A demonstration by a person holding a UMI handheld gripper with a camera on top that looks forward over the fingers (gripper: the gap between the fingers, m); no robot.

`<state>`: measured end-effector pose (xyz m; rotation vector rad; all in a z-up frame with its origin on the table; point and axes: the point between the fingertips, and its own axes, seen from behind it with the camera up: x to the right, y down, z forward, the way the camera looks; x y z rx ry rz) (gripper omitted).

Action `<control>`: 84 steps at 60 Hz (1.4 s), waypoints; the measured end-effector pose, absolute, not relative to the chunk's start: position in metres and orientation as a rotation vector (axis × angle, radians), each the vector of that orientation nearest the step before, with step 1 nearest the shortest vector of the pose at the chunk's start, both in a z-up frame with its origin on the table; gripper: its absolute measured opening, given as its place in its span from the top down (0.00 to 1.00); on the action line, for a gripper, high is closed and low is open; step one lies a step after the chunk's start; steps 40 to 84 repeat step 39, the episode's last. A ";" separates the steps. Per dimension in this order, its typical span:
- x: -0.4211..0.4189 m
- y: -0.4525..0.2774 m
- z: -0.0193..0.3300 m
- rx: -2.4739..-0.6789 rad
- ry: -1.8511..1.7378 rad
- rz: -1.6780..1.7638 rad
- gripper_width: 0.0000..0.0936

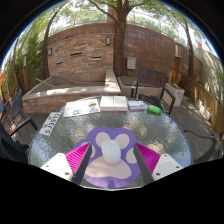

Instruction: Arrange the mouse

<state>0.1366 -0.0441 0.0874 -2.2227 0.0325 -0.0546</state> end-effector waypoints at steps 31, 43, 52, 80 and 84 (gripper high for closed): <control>0.110 -0.259 0.218 -2.130 -0.006 -0.129 0.09; 0.102 -0.289 0.223 -2.130 -0.028 -0.127 0.10; 0.102 -0.289 0.223 -2.130 -0.028 -0.127 0.10; 0.102 -0.289 0.223 -2.130 -0.028 -0.127 0.10; 0.102 -0.289 0.223 -2.130 -0.028 -0.127 0.10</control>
